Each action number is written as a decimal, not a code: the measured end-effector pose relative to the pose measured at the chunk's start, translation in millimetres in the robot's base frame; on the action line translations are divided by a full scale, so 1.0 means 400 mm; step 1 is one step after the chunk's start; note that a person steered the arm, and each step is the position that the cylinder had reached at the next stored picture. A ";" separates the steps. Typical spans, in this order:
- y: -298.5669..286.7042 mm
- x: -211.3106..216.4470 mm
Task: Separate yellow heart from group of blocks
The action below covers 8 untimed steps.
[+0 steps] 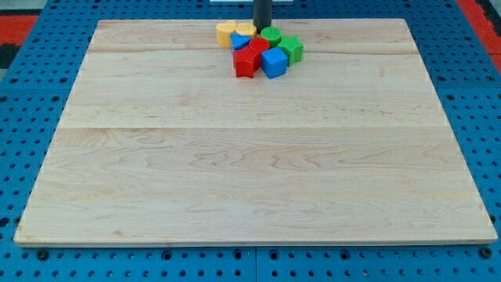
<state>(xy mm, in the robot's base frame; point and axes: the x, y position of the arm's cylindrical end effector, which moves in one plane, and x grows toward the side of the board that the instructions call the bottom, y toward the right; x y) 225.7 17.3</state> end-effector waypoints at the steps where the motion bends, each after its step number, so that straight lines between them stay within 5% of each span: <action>1: -0.002 0.059; 5: -0.064 -0.015; 6: -0.222 -0.063; 8: -0.204 -0.079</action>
<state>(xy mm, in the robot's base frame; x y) 194.1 -64.5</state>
